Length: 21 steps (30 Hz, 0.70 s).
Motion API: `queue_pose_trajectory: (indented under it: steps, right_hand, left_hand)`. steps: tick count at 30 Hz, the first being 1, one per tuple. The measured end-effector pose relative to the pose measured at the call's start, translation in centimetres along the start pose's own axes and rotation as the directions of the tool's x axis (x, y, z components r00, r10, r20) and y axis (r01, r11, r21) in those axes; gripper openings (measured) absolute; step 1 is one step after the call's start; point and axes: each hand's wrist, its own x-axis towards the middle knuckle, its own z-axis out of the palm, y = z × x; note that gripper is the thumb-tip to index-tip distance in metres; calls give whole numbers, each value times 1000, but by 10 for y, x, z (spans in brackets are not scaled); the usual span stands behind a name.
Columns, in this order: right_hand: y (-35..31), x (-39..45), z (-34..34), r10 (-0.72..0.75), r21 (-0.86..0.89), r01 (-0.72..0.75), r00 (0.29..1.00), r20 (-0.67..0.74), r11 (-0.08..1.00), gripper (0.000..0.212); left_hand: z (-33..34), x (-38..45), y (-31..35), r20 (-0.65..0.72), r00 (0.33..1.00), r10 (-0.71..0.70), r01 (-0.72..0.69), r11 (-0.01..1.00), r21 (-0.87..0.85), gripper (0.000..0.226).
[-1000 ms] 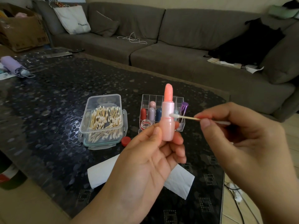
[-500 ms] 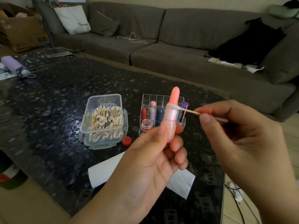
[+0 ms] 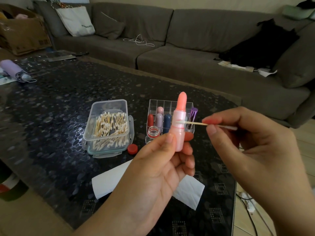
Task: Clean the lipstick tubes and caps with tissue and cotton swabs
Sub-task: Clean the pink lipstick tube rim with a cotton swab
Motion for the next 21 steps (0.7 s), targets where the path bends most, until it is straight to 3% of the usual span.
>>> queue_pose_trajectory:
  steps: [10, 15, 21]
  right_hand:
    - [-1, 0, 1, -4, 13, 4, 1000, 19, 1000, 7]
    - [1, 0, 2, 1, -18, -2, 998, -59, 1000, 7]
    - [-1, -1, 2, -29, -15, 29, 999, 16, 999, 7]
  left_hand:
    - [1, -1, 2, -39, 998, 45, -43, 998, 56, 38]
    - [2, 0, 0, -37, 997, 67, -64, 995, 70, 36]
    - [1, 0, 1, -44, 997, 69, -65, 994, 92, 35]
